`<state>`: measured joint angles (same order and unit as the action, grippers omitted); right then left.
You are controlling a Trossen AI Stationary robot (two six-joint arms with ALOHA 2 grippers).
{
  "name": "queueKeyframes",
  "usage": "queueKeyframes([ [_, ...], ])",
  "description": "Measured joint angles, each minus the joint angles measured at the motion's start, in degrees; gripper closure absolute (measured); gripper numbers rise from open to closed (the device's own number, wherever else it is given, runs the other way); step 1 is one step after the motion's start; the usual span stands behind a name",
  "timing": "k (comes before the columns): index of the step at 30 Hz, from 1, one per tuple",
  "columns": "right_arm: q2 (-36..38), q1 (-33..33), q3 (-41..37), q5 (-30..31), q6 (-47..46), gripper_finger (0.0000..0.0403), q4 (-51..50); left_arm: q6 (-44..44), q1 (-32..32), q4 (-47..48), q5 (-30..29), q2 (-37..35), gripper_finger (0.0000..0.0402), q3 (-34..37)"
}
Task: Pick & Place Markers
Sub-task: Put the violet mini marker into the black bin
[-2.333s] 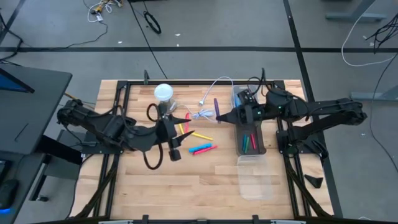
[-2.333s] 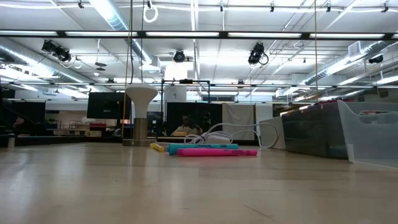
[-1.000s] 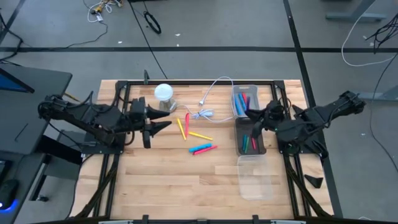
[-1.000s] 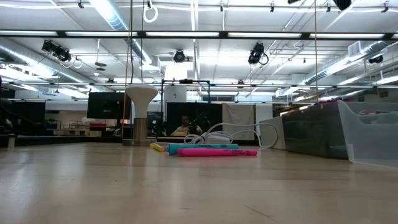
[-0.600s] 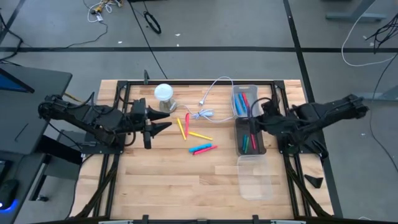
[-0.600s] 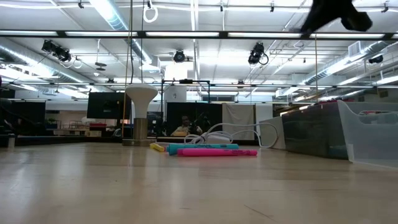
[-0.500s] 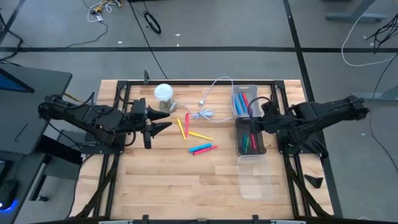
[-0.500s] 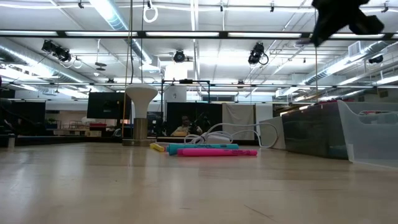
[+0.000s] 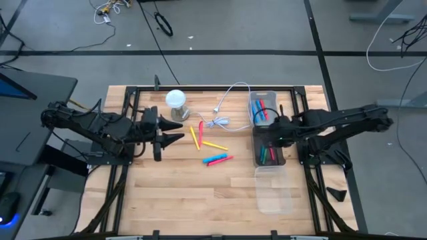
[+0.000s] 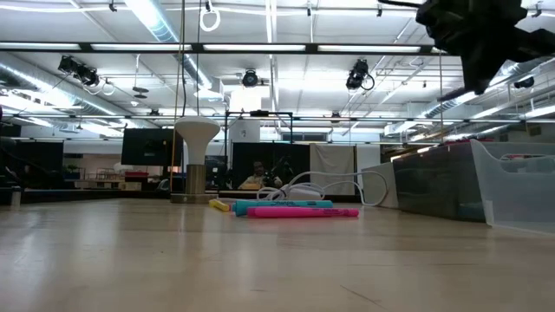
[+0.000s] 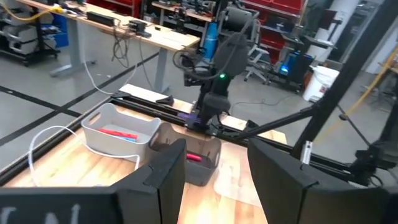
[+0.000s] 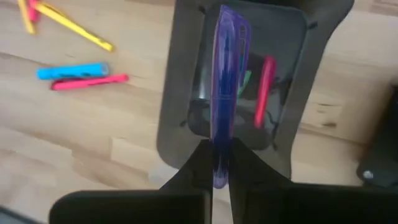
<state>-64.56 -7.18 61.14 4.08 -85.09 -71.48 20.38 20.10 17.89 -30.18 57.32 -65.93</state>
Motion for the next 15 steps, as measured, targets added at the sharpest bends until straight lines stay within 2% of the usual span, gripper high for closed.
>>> queueKeyframes([
  [8, -3.63, 0.00, -4.68, -0.55, -0.20, 0.0390, 1.84, -0.04, 0.02, 0.03, 0.92, 0.00, 0.0223, -0.01],
  [15, -3.66, 0.07, -13.43, -0.61, -3.46, 0.0389, 10.61, -0.09, 0.02, 0.87, 0.92, 0.02, 0.0223, -0.02],
])
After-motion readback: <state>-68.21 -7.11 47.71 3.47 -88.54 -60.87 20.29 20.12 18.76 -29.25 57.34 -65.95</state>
